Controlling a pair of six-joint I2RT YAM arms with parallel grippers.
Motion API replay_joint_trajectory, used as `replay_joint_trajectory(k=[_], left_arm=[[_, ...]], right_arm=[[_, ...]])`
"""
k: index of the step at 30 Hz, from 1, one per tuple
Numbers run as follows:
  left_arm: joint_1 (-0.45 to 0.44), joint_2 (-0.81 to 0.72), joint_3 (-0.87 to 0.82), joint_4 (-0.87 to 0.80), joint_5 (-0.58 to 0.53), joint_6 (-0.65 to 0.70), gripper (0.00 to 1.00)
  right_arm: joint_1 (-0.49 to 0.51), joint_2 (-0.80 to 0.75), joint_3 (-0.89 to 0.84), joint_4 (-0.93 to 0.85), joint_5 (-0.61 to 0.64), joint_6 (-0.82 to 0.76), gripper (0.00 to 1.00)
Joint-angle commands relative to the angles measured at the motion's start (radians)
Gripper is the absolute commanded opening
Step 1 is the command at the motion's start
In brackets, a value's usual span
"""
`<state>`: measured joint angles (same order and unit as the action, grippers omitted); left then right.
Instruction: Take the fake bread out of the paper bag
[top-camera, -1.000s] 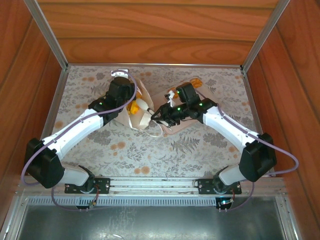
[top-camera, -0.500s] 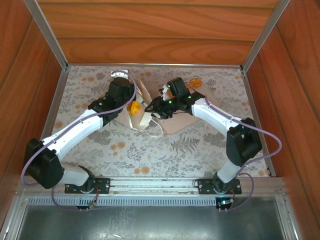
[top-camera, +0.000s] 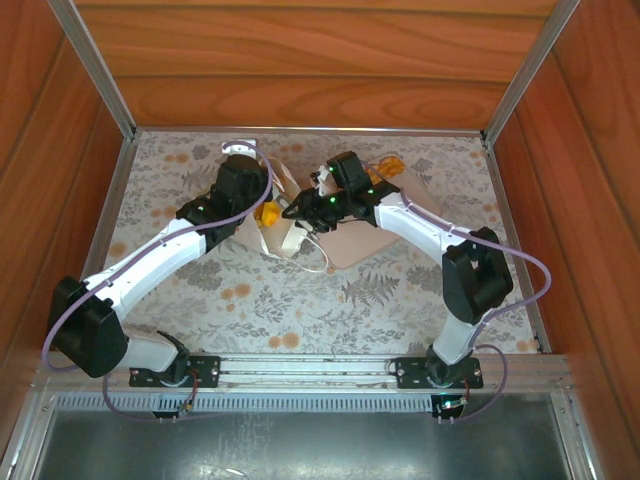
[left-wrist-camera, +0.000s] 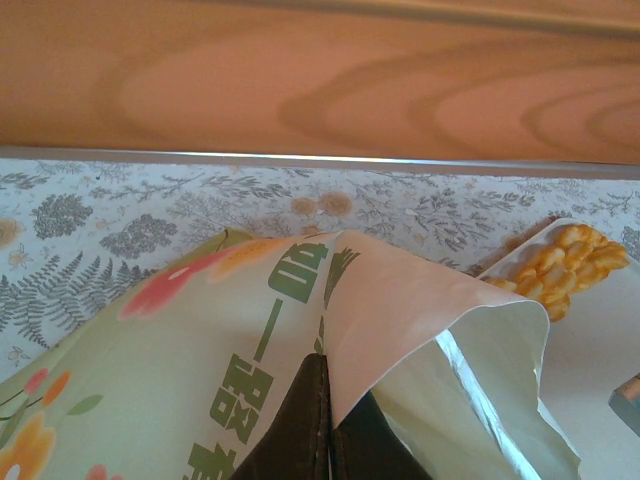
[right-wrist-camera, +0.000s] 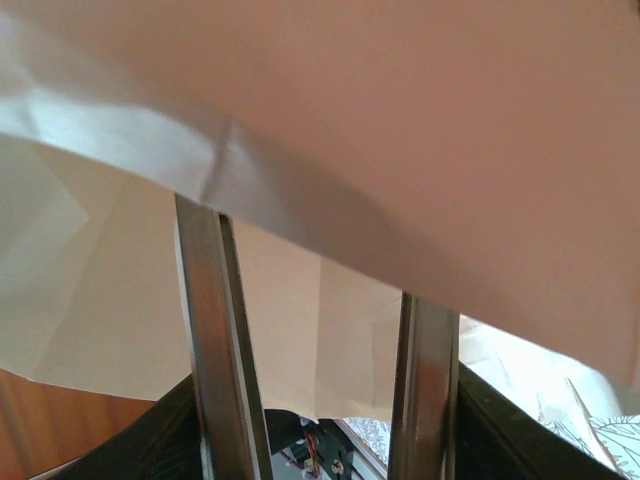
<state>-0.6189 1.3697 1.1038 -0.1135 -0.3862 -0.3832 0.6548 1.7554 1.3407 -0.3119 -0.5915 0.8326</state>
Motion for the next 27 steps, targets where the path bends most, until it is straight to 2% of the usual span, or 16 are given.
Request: replay_joint_trajectory(k=[1, 6, 13, 27], left_arm=[[0.007, -0.007, -0.001, 0.04, 0.019, -0.016, 0.0], [0.006, -0.023, -0.017, 0.043, 0.013, -0.018, 0.0], [0.008, -0.019, -0.011, 0.041, 0.005, -0.015, 0.0], [0.018, -0.026, -0.022, 0.047, -0.02, -0.027, 0.0]], right_arm=[[0.007, 0.018, 0.046, 0.049, 0.01, 0.004, 0.55], [0.007, 0.032, 0.057, 0.043, 0.025, -0.001, 0.53], [0.012, 0.029, 0.058, 0.027, 0.03, -0.015, 0.32], [0.041, -0.167, -0.04, -0.074, 0.024, -0.107, 0.26]])
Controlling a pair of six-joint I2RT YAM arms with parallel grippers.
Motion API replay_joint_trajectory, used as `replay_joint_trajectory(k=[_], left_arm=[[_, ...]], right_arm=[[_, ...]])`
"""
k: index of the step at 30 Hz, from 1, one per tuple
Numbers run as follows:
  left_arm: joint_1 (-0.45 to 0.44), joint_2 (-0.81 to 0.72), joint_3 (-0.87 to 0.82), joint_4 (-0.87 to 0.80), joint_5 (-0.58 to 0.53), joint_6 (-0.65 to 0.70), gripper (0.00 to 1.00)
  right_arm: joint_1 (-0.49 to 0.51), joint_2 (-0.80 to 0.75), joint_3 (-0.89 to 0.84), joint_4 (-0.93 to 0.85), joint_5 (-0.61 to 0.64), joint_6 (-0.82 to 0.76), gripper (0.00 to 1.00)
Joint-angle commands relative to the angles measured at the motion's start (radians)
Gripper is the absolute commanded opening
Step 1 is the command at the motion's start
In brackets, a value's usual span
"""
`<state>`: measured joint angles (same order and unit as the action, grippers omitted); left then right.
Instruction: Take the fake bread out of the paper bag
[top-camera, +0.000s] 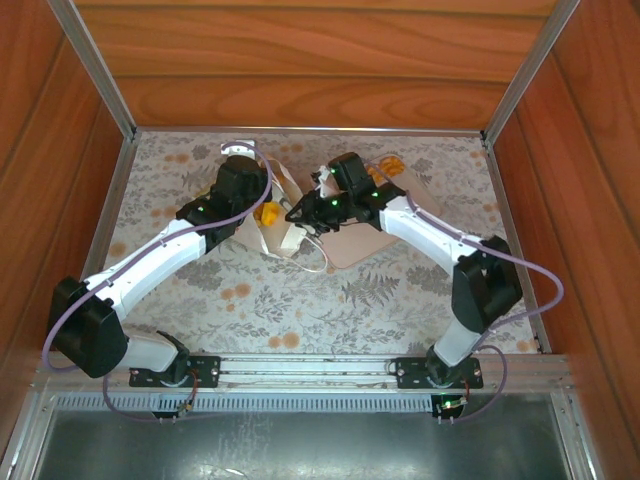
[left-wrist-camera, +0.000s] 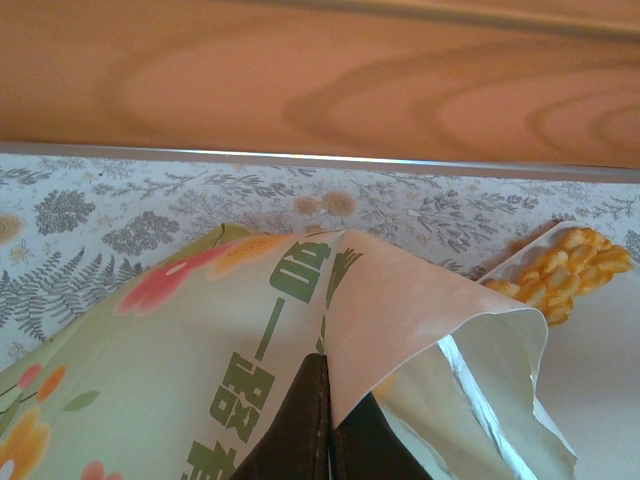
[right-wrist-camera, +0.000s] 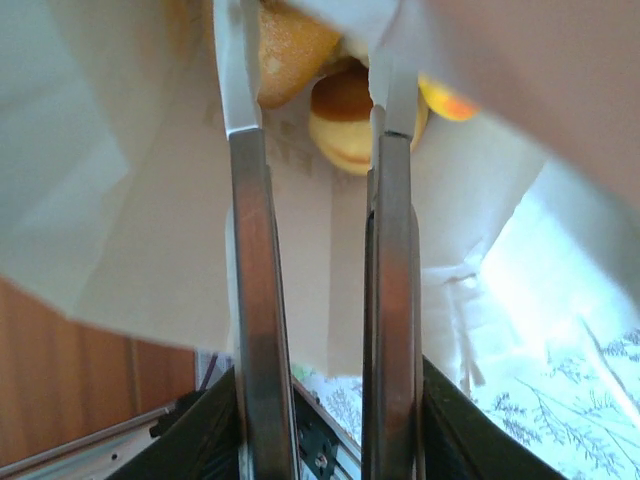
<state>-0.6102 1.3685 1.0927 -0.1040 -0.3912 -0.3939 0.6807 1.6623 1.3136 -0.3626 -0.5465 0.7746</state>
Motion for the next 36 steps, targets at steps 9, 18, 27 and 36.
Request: replay_joint_trajectory(k=[9, 18, 27, 36], left_arm=[[0.017, -0.029, 0.001, 0.031, -0.015, -0.016, 0.0], [0.026, -0.049, -0.006, 0.011, -0.029, -0.029, 0.0], [0.026, -0.059, -0.014, 0.008, -0.02, -0.046, 0.0], [0.026, -0.068, -0.016, -0.001, -0.017, -0.046, 0.0]], right_arm=[[0.025, -0.23, -0.084, -0.169, -0.015, -0.106, 0.25], [0.025, -0.413, -0.159, -0.324, 0.0, -0.142, 0.23], [0.02, -0.529, -0.182, -0.36, 0.065, -0.127, 0.21], [0.001, -0.591, -0.183, -0.302, 0.108, -0.08, 0.18]])
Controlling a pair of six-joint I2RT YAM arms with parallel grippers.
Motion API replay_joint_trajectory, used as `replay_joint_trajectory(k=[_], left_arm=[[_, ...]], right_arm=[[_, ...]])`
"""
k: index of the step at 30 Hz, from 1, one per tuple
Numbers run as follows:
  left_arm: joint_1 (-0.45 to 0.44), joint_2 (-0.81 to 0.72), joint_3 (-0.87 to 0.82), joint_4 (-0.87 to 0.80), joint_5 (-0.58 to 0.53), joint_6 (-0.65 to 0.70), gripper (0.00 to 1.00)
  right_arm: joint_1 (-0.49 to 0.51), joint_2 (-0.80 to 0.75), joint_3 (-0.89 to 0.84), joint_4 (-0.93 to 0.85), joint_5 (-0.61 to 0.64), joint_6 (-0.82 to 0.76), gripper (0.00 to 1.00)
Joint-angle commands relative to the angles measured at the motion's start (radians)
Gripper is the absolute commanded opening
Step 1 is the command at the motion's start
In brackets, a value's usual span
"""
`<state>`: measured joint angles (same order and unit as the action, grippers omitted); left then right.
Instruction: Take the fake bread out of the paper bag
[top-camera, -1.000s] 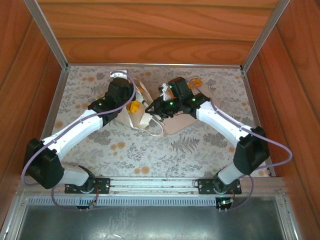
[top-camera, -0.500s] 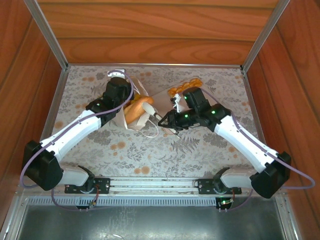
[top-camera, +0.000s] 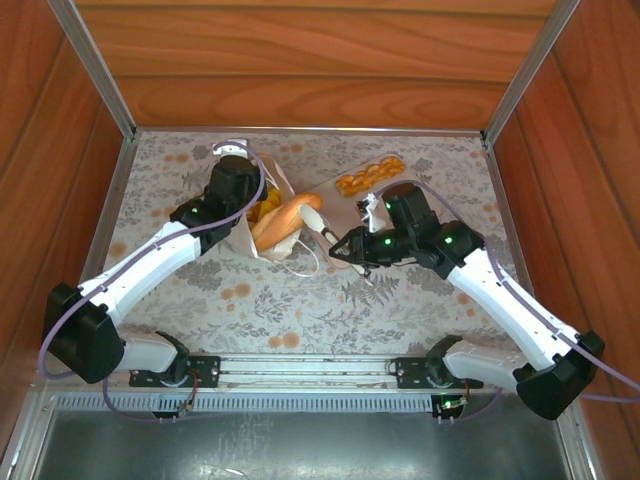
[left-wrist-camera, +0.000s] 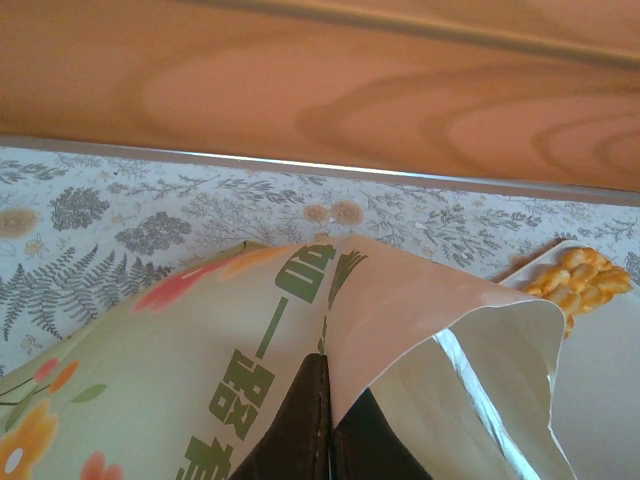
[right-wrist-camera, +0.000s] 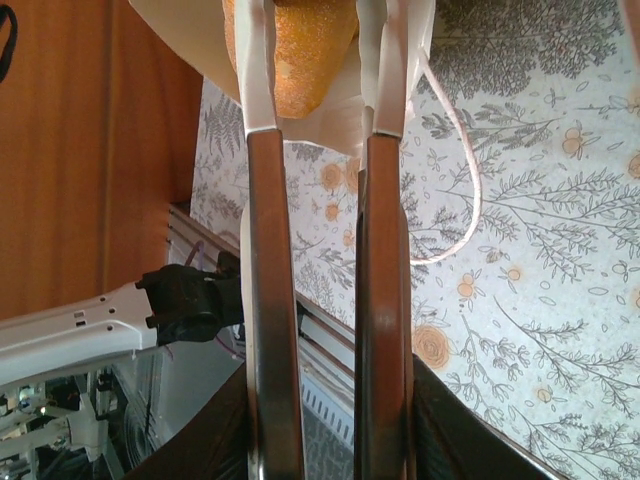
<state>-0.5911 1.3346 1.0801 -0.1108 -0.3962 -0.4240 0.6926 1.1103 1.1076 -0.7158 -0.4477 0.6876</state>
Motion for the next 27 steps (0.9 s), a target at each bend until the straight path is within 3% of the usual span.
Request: replay_joint_trajectory(k=[1, 14, 20, 27], left_arm=[[0.007, -0.035, -0.004, 0.005, -0.013, -0.015, 0.0], [0.007, -0.028, -0.003, 0.009, -0.011, -0.023, 0.0], [0.006, -0.038, -0.004, 0.006, -0.01, -0.021, 0.0], [0.007, -0.051, -0.011, 0.003, -0.013, -0.013, 0.0]], right_arm=[[-0.016, -0.045, 0.038, 0.039, 0.009, 0.003, 0.18], [-0.141, -0.123, 0.201, -0.221, 0.049, -0.085, 0.17], [-0.274, -0.13, 0.261, -0.369, 0.083, -0.149, 0.17], [-0.428, -0.083, 0.269, -0.407, 0.062, -0.227, 0.17]])
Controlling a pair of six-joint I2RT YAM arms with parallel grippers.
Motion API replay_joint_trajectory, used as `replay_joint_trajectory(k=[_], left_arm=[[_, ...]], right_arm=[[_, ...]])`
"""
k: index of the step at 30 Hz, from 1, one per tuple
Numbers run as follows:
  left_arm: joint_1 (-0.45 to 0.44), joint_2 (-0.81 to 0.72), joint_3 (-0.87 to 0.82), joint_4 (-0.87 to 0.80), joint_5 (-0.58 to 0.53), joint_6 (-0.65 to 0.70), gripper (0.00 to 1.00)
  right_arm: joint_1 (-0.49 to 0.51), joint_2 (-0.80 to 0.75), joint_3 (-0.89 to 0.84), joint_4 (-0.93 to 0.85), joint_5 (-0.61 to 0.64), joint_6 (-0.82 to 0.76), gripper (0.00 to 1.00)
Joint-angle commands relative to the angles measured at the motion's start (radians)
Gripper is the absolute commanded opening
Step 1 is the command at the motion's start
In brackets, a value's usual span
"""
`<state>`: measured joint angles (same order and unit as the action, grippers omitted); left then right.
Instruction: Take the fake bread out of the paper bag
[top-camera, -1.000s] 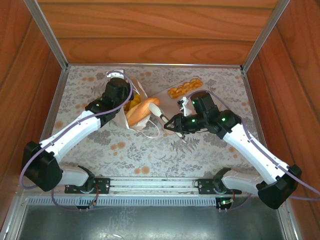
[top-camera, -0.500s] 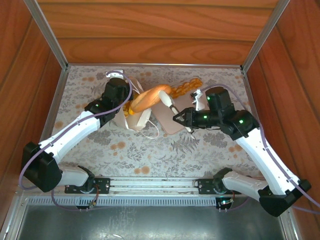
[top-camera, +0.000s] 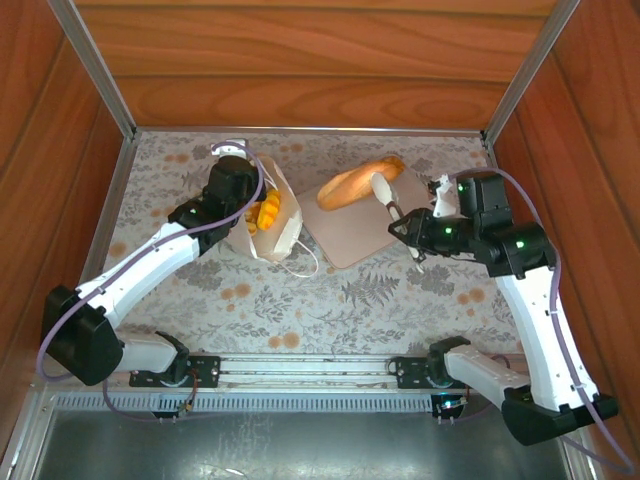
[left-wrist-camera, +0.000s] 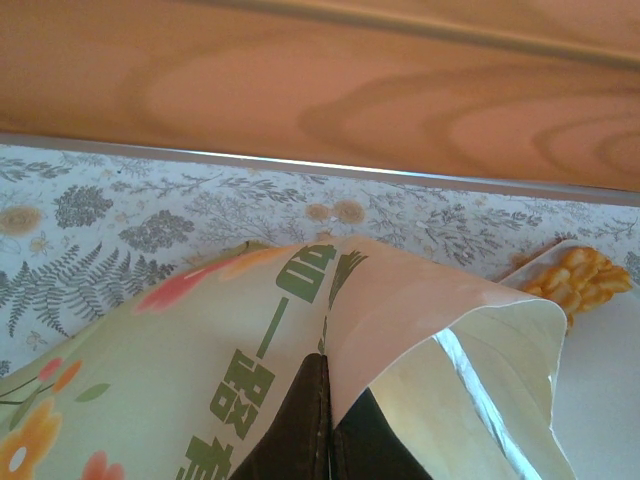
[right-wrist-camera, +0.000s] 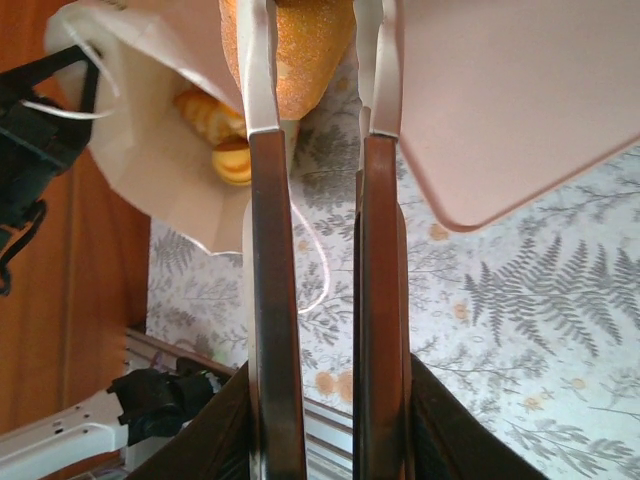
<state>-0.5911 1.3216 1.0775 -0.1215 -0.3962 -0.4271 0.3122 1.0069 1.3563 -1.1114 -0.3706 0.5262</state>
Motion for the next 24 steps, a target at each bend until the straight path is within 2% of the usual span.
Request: replay_joint_trajectory(k=[1, 3, 10, 20, 24], left_arm=[[0.007, -0.039, -0.008, 0.012, -0.015, -0.006, 0.0], [0.007, -0.042, -0.009, 0.009, -0.021, -0.007, 0.0], [0.007, -0.051, -0.014, 0.016, -0.023, -0.001, 0.0], [0.007, -0.047, -0.013, 0.019, -0.02, -0.003, 0.0], [0.007, -0.043, -0.006, 0.013, -0.018, -0.003, 0.0]], right_arm=[[-0.077, 0.034, 0.013, -0.007, -0.026, -0.08, 0.17], [-0.135, 0.061, -0.009, 0.014, -0.058, -0.095, 0.17], [-0.351, 0.172, -0.126, 0.176, -0.296, -0.128, 0.18], [-0.531, 0.373, -0.176, 0.249, -0.475, -0.222, 0.2], [-0.571, 0.463, -0.159, 0.24, -0.525, -0.27, 0.21]])
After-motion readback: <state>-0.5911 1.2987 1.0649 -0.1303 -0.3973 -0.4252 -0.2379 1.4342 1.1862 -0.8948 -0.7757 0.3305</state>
